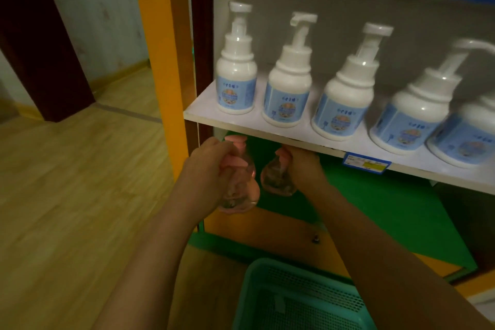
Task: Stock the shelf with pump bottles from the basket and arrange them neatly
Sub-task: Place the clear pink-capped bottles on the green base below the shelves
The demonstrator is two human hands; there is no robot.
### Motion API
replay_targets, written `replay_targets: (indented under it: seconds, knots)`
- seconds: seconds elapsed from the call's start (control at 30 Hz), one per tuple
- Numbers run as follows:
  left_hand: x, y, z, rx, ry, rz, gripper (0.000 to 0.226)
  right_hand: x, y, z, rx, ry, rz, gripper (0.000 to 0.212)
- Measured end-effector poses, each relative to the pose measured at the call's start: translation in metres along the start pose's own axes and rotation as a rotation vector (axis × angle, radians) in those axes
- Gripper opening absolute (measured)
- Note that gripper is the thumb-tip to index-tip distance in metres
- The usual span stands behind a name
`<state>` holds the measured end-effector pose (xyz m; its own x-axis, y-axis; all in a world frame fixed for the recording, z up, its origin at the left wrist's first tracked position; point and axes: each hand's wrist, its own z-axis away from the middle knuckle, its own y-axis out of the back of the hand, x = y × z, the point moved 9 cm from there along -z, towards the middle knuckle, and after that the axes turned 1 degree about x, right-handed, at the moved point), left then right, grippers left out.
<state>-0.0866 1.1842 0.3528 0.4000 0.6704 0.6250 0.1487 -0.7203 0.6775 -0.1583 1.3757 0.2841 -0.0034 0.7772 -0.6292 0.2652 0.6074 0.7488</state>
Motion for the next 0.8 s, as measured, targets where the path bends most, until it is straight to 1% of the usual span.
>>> replay_targets:
  seconds: [0.03,0.07,0.1,0.13,0.2,0.23,0.27,0.3,0.33,0.4,0.43,0.5,0.57,0.6,0.67,0.73,0.8]
  knots:
    - [0.003,0.000,0.000,0.000,-0.007,0.000,0.017,0.001,-0.007,0.000,-0.076,0.026,0.071,0.018]
    - [0.005,0.000,0.000,-0.005,-0.010,-0.001,0.017,0.002,-0.010,0.001,-0.108,0.074,0.188,0.020]
    - [0.007,-0.001,0.000,-0.015,-0.010,0.001,0.018,0.000,-0.009,0.004,-0.101,0.138,0.279,0.024]
    - [0.010,-0.002,0.000,-0.026,-0.012,0.007,0.018,0.000,-0.005,0.009,-0.065,0.180,0.293,0.027]
    - [0.017,-0.007,0.001,-0.052,-0.023,0.024,0.017,-0.012,0.021,0.034,0.121,0.300,0.141,0.031]
    - [0.021,-0.010,0.001,-0.073,-0.024,0.032,0.016,-0.015,0.031,0.050,0.155,0.345,0.043,0.033]
    - [0.024,-0.015,0.001,-0.102,-0.020,0.041,0.016,-0.016,0.034,0.067,0.115,0.372,-0.048,0.034]
    - [0.028,-0.021,0.002,-0.137,-0.017,0.048,0.017,-0.014,0.032,0.083,0.037,0.374,-0.125,0.036]
    - [0.033,-0.028,0.002,-0.178,-0.016,0.055,0.017,-0.011,0.029,0.096,-0.046,0.350,-0.193,0.040]
    - [0.045,-0.044,0.002,-0.257,-0.035,0.072,0.017,0.001,0.021,0.115,-0.153,0.278,-0.221,0.050]
    - [0.053,-0.052,0.003,-0.294,-0.054,0.084,0.017,0.008,0.020,0.120,-0.171,0.243,-0.191,0.051]
    - [0.071,-0.070,0.007,-0.359,-0.094,0.099,0.016,0.026,0.024,0.124,-0.154,0.165,-0.134,0.053]
    - [0.083,-0.090,0.010,-0.399,-0.105,0.104,0.018,0.048,0.032,0.127,-0.144,0.082,-0.140,0.055]
    - [0.086,-0.099,0.011,-0.411,-0.092,0.144,0.021,0.059,0.036,0.127,-0.139,0.040,-0.157,0.056]
    - [0.085,-0.115,0.014,-0.438,0.004,0.339,0.029,0.082,0.044,0.125,-0.119,-0.027,-0.204,0.057]
    - [0.074,-0.132,0.018,-0.462,0.150,0.522,0.042,0.101,0.051,0.118,-0.089,-0.053,-0.220,0.057]
    - [0.059,-0.145,0.022,-0.451,0.267,0.586,0.051,0.113,0.056,0.108,-0.074,-0.075,-0.219,0.055]
